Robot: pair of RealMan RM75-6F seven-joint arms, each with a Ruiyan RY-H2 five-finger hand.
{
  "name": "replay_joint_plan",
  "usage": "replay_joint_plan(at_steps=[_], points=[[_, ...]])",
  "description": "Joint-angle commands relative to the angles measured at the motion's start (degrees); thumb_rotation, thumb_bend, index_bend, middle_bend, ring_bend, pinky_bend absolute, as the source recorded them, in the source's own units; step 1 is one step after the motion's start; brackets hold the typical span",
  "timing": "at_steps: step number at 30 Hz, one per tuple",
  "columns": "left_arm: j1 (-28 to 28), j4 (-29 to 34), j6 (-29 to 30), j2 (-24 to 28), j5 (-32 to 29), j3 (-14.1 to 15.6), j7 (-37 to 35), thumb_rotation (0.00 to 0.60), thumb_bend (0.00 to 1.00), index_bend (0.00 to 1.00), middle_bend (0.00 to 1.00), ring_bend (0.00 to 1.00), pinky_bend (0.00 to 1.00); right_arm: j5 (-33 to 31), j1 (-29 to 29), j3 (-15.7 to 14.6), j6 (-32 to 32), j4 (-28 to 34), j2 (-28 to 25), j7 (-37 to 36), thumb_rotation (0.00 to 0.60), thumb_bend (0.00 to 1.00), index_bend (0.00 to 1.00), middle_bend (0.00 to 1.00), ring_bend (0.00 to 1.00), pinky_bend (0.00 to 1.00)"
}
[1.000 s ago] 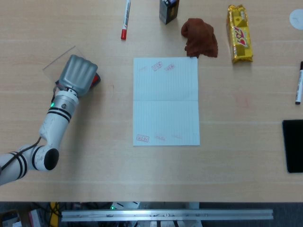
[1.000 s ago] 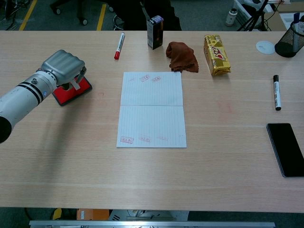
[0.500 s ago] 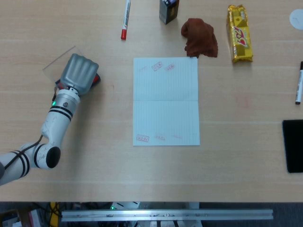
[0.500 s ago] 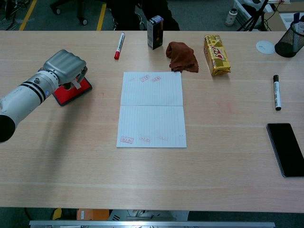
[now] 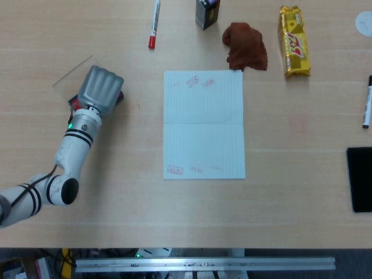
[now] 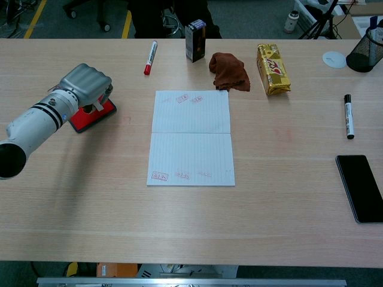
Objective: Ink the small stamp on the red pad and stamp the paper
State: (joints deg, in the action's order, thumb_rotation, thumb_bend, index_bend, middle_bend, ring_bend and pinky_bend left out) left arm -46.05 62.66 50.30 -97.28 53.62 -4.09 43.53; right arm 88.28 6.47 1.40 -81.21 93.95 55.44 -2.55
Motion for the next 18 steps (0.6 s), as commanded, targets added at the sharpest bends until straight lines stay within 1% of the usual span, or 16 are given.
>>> replay_joint_plan(at_steps=[1, 8, 18], points=[[-0.3, -0.1, -0.4, -0.2, -0.9, -0.1, 1.5, 0.6, 0.28, 0.59, 1.0, 1.0, 1.0, 0.0, -0.1, 0.0, -0.1, -0.1, 0.0, 0.0, 0.6, 0.19, 0.07, 0.18, 0.09, 0.16], [-1.1, 0.4, -0.5, -0.2, -2.8, -0.5, 4.3, 0.6, 0.28, 0.58, 1.0, 1.0, 1.0, -0.1, -0.2, 0.0, -0.2, -0.1, 0.0, -0.1, 0.6, 0.19, 0.07, 0.18, 0.09, 0.16], [-1.9, 1.2, -0.4, -0.1, -4.5, -0.4, 7.2, 0.6, 0.28, 0.58, 1.0, 1.0, 1.0, -0.2, -0.5, 0.0, -0.3, -0.3, 0.0, -0.3, 0.6, 0.19, 0.07, 0.18, 0.09, 0.16]])
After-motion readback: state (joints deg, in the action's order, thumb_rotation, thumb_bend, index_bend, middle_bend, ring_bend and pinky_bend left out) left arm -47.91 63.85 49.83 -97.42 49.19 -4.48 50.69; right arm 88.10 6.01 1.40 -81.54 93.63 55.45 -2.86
